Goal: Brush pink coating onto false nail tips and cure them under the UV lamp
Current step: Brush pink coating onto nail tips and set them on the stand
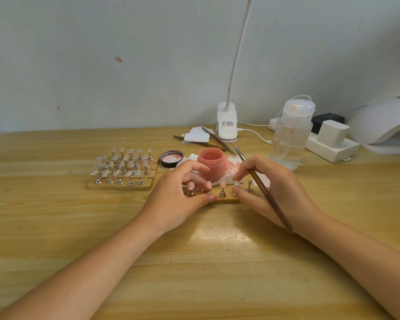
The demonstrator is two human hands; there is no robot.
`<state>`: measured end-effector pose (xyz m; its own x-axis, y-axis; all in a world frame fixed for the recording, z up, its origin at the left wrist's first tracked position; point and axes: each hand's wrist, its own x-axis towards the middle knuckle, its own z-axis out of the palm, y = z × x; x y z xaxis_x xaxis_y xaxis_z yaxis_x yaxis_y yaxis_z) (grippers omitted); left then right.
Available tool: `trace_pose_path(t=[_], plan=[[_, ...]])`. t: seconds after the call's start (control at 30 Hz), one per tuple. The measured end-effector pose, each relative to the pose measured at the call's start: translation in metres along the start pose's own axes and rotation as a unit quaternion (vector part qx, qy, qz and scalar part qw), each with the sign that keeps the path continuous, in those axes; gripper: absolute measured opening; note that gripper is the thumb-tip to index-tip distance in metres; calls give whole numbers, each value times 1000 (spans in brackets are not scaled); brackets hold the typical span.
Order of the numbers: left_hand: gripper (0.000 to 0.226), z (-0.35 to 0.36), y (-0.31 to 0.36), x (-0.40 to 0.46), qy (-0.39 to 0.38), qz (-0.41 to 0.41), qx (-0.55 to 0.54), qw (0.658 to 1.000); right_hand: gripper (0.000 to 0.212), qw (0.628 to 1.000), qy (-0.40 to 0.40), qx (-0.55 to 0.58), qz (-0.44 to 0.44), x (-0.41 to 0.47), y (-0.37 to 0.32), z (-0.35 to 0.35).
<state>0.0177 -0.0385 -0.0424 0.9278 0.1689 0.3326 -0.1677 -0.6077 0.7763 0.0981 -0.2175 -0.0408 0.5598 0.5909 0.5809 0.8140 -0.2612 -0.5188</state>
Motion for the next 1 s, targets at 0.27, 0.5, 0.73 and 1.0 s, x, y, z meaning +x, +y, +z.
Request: trace_pose_path(t=[0.27, 0.5, 0.73, 1.0], plan=[[37, 1, 0, 0, 3, -8, -9, 1000, 17, 999, 9, -26, -35, -1, 1, 1], [45, 1, 1, -1, 15, 3, -23, 1000, 15, 992, 52, -53, -100, -3, -9, 3], [31, -1, 10, -6, 45, 86, -31, 995, 19, 988, 105, 20, -113, -5, -17, 11], [17, 0, 13, -8, 37, 137, -22, 990, 22, 987, 96, 30, -124, -5, -23, 14]])
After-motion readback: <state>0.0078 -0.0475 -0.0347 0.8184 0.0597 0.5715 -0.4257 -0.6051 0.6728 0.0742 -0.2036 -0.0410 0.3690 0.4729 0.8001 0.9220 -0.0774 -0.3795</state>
